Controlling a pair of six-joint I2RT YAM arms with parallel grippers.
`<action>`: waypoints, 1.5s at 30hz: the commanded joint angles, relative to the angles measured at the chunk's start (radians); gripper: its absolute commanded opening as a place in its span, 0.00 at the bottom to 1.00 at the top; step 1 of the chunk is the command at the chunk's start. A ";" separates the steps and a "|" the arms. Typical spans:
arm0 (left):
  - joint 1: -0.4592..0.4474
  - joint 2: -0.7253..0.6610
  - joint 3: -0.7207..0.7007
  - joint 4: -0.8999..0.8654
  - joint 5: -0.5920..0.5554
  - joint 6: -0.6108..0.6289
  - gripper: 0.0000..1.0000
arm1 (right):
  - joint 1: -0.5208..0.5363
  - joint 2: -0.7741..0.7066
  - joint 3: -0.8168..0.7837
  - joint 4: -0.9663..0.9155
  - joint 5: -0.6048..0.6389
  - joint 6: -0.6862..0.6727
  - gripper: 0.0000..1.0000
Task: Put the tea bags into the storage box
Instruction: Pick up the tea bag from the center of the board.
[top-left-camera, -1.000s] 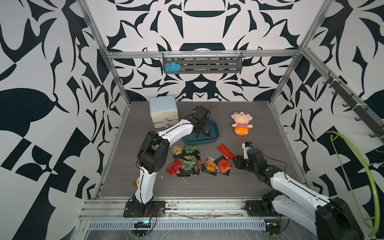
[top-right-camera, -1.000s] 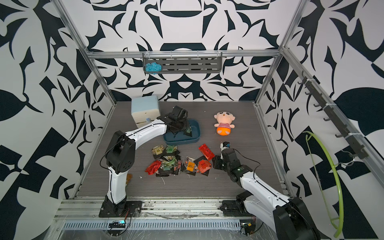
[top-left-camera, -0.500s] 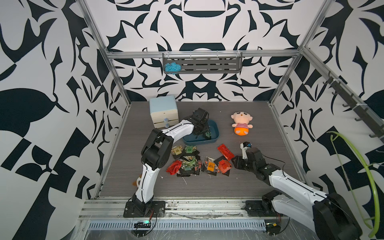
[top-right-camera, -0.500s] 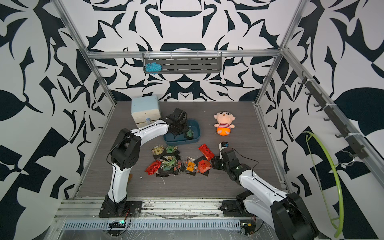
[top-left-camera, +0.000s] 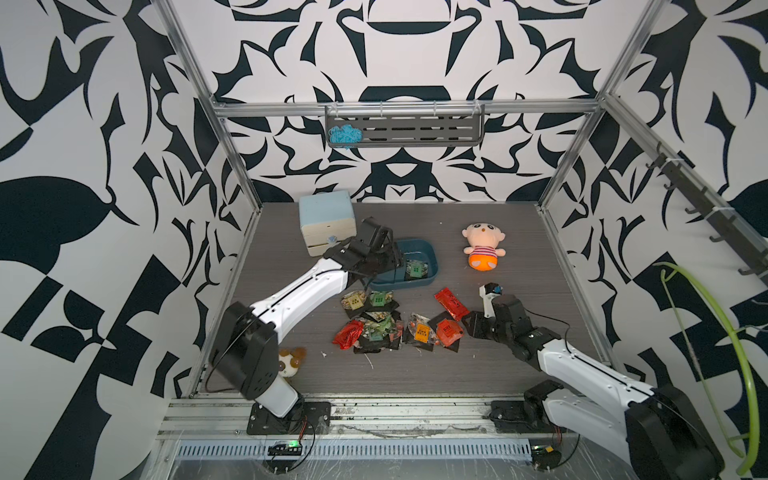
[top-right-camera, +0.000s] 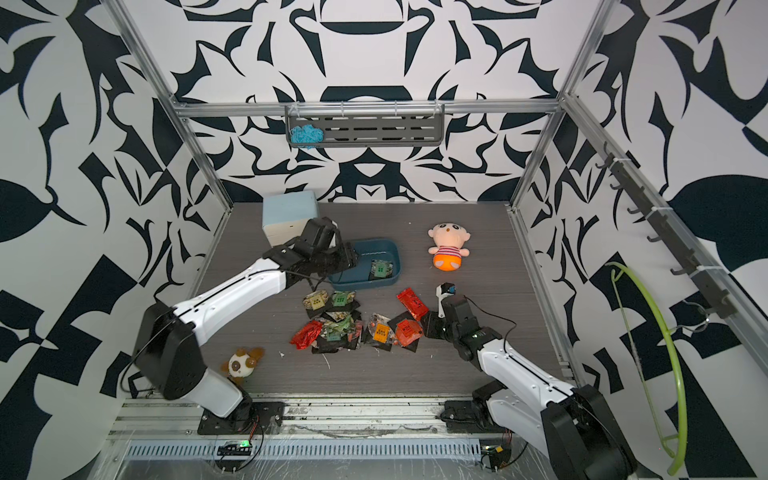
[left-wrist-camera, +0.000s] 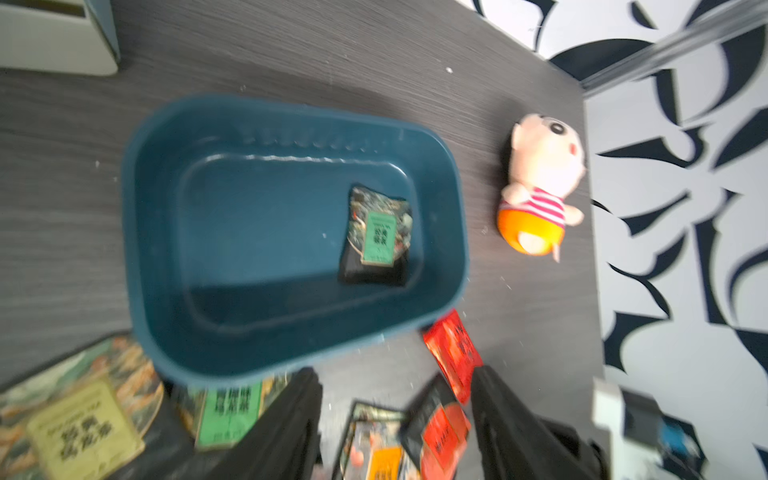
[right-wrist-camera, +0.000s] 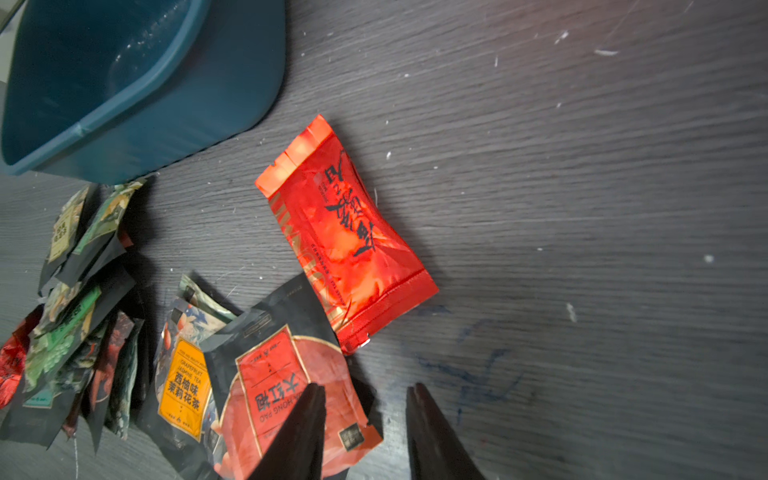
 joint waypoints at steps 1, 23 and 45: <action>-0.068 -0.077 -0.142 0.028 0.060 -0.062 0.64 | 0.005 0.003 0.028 0.039 -0.023 -0.013 0.37; -0.354 0.225 -0.259 0.425 0.130 -0.466 0.46 | 0.010 0.104 0.059 0.043 -0.091 -0.016 0.31; -0.344 0.387 -0.158 0.414 0.098 -0.498 0.44 | 0.019 0.214 0.117 0.006 -0.108 -0.020 0.27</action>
